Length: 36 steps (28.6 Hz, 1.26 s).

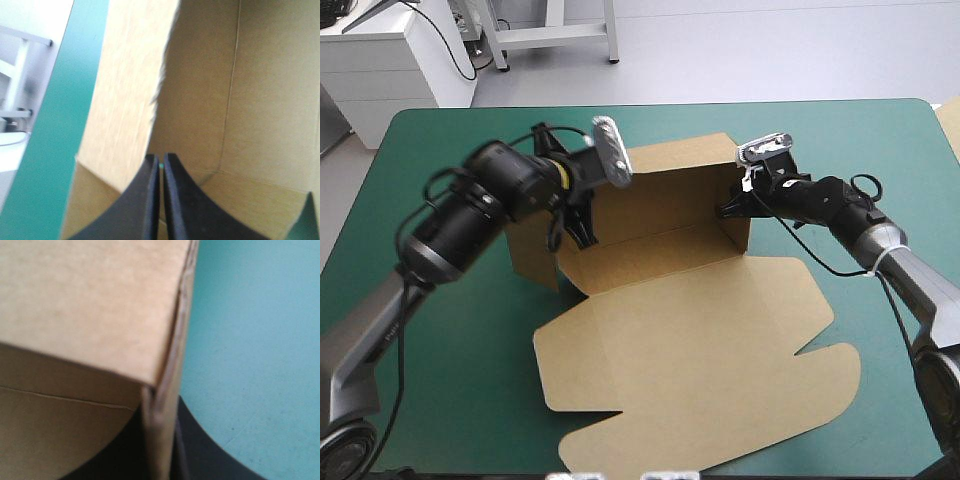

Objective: Fold the box

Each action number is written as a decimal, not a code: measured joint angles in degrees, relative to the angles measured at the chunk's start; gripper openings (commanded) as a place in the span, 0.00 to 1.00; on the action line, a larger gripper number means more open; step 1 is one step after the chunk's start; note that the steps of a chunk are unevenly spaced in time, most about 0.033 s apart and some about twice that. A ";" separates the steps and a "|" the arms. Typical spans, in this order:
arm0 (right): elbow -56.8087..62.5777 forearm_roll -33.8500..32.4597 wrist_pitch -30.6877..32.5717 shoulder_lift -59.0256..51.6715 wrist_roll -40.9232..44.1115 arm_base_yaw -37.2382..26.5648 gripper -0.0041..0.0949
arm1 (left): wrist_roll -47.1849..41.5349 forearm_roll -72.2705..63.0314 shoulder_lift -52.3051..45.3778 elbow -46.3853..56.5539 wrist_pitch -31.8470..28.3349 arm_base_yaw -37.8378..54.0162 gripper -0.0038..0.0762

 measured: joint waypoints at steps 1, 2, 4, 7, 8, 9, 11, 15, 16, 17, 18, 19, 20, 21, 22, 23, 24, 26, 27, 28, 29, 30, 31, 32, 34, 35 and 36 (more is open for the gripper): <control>-0.06 -0.44 -0.08 0.00 1.05 0.00 0.02 | 1.60 -7.23 0.00 -1.98 0.86 5.76 0.07; -0.06 -0.78 -0.03 0.00 1.91 0.00 0.02 | 2.27 -11.65 0.00 -2.97 1.32 9.83 0.07; -0.06 -1.89 0.63 -0.06 2.14 0.00 0.02 | 3.34 -18.52 0.00 -4.10 1.87 17.15 0.07; -0.12 -3.93 1.99 -0.28 1.89 0.00 0.02 | 6.38 -31.83 0.00 -4.51 6.11 30.83 0.07; -0.12 -4.11 2.36 -0.30 1.88 0.00 0.02 | 7.22 -34.75 0.00 -4.51 7.49 33.50 0.07; -0.12 -4.35 2.47 -0.36 1.94 0.00 0.02 | 7.81 -36.85 0.00 -4.51 8.21 35.46 0.07; -0.12 -4.58 2.53 -0.39 2.11 0.00 0.02 | 8.53 -41.64 -0.05 -4.51 9.09 40.00 0.07; -0.12 -4.94 2.53 -0.43 2.99 0.00 0.02 | 6.81 -48.31 0.05 -4.51 9.30 47.70 0.07; -0.12 -5.15 2.53 -0.43 3.27 0.00 0.02 | 5.62 -49.62 0.22 -4.51 9.30 49.79 0.07; -0.12 -5.42 2.53 -0.43 3.60 0.00 0.02 | 4.22 -50.72 0.54 -4.53 9.30 51.84 0.07; -0.12 -5.68 2.53 -0.43 3.98 0.00 0.02 | 3.14 -51.79 0.92 -4.58 9.30 53.84 0.07; -0.12 -6.06 2.53 -0.43 4.56 0.00 0.02 | 1.84 -52.73 1.51 -4.59 9.30 55.69 0.07; -0.17 -6.51 2.53 -0.43 5.92 0.00 0.02 | 1.01 -53.45 2.24 -4.59 9.30 57.37 0.07; -0.23 -7.05 2.53 -0.45 7.11 0.00 0.02 | 0.32 -53.98 2.92 -4.30 9.16 58.57 0.07; -0.54 -8.10 2.62 -0.45 9.32 0.00 0.02 | -0.13 -54.67 3.42 -3.42 8.95 60.10 0.07; -0.91 -9.14 2.80 -0.45 11.11 0.00 0.02 | -0.29 -55.01 3.76 -2.51 8.80 60.91 0.07; -1.36 -10.68 3.30 -0.45 13.04 0.00 0.02 | -0.49 -55.28 3.97 -1.40 8.78 61.62 0.06; -2.94 -14.34 5.26 -0.32 17.80 0.00 0.02 | -0.66 -55.72 4.09 1.79 8.67 62.67 0.05; -4.04 -15.95 6.32 -0.18 19.94 0.00 0.02 | -0.66 -55.72 4.09 3.52 8.61 62.80 0.05; -5.34 -18.45 8.22 0.02 22.00 0.00 0.02 | -0.66 -55.72 4.09 5.26 8.42 62.86 0.04; -6.79 -20.18 9.77 0.17 24.10 0.00 0.02 | -0.66 -55.87 4.09 7.05 8.20 62.86 0.04; -8.04 -21.90 12.04 0.30 25.88 0.00 0.02 | -0.66 -55.94 4.09 8.42 7.91 62.86 0.04; -10.08 -24.34 14.67 0.55 28.64 0.00 0.02 | -0.66 -55.94 4.09 10.35 7.45 62.86 0.04; -11.54 -25.92 17.46 0.66 30.53 0.00 0.02 | -0.66 -55.94 4.10 11.59 6.75 62.86 0.04; -15.60 -29.20 23.26 0.73 35.04 0.00 0.02 | -0.66 -55.88 4.15 14.40 5.03 62.86 0.04; -17.35 -30.32 25.44 0.73 36.56 0.00 0.02 | -0.66 -55.88 4.15 15.32 4.41 62.86 0.04; -19.61 -31.03 27.92 0.73 38.07 0.00 0.02 | -0.66 -55.82 4.15 16.33 3.74 62.86 0.04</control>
